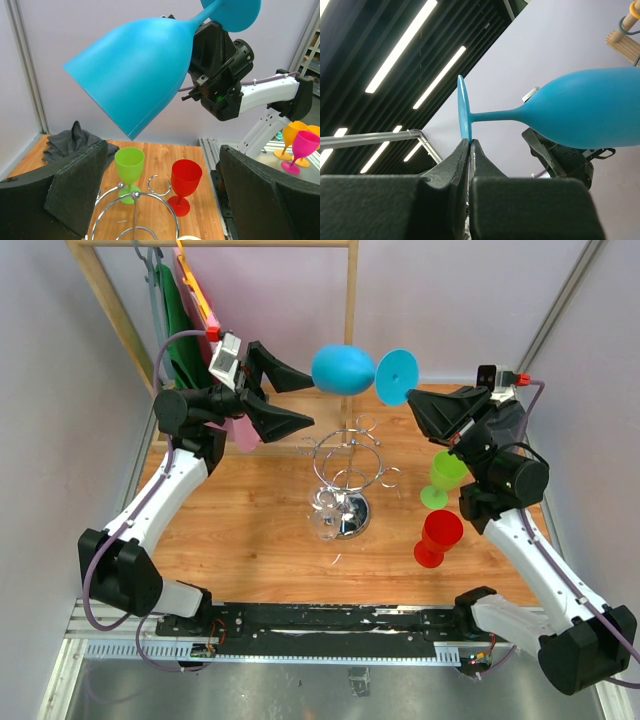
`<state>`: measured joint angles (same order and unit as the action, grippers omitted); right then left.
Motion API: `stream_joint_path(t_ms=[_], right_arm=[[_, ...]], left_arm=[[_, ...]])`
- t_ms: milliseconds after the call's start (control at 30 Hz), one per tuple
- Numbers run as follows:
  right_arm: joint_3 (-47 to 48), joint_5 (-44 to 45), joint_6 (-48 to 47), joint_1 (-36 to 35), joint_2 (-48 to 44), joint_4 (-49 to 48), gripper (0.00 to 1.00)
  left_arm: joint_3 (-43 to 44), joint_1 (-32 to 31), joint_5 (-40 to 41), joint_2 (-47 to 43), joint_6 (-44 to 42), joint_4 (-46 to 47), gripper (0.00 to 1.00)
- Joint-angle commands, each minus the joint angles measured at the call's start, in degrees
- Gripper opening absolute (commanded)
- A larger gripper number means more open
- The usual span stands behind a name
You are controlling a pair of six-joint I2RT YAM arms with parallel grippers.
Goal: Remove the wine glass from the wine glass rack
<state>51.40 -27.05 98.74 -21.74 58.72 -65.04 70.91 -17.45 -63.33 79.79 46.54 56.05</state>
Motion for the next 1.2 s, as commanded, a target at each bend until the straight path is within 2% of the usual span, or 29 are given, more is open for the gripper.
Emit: stream_joint_path(t_ms=[0,400,700,833,1167], right_arm=[[-0.2,0.3,-1.6,-0.9,-1.6,-3.0,0.01],[-0.9,0.7,-2.6,-3.7,0.7,-5.4,0.01],[-0.1,0.9,-1.6,-4.3,5.0,-10.8,0.01],[-0.7,1.7,-0.5,-4.3,7.2,-14.6,0.01],[-4.7,4.9,1.5,-4.3,10.6,-21.8,0.01]], left_arm=[[1.9,0.2,0.2,0.6,0.2,1.5,0.98],[3.5,0.1,0.6,0.4,1.9,1.5,0.97],[4.0,0.0,0.7,-2.2,4.6,1.8,0.89],[3.7,-0.1,1.0,-3.3,5.0,1.7,0.82],[4.3,-0.1,3.2,-6.4,5.9,-0.6,0.5]])
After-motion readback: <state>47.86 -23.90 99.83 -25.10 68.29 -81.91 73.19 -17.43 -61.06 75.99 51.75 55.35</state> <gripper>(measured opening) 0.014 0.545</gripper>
